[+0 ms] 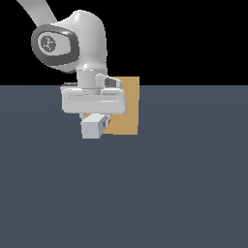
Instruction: Insert the peg into the horizontal hole in a box.
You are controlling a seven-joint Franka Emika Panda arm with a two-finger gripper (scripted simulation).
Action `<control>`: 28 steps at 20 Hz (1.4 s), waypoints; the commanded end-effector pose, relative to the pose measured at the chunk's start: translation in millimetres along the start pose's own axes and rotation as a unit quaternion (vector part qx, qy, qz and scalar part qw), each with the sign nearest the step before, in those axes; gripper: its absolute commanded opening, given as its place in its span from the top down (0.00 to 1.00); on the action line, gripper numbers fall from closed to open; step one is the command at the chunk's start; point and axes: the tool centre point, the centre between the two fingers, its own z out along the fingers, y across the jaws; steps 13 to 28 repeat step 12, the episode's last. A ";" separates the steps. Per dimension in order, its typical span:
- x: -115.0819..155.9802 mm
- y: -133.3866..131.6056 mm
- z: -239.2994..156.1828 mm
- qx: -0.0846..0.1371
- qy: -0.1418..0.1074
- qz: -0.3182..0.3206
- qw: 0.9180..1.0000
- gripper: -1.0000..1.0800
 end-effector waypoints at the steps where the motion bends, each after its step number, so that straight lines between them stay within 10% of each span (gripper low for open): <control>1: 17.9 1.7 -2.5 -0.003 0.001 0.000 1.000 1.00; 28: 37.3 3.8 -3.0 -0.003 0.001 0.000 1.000 1.00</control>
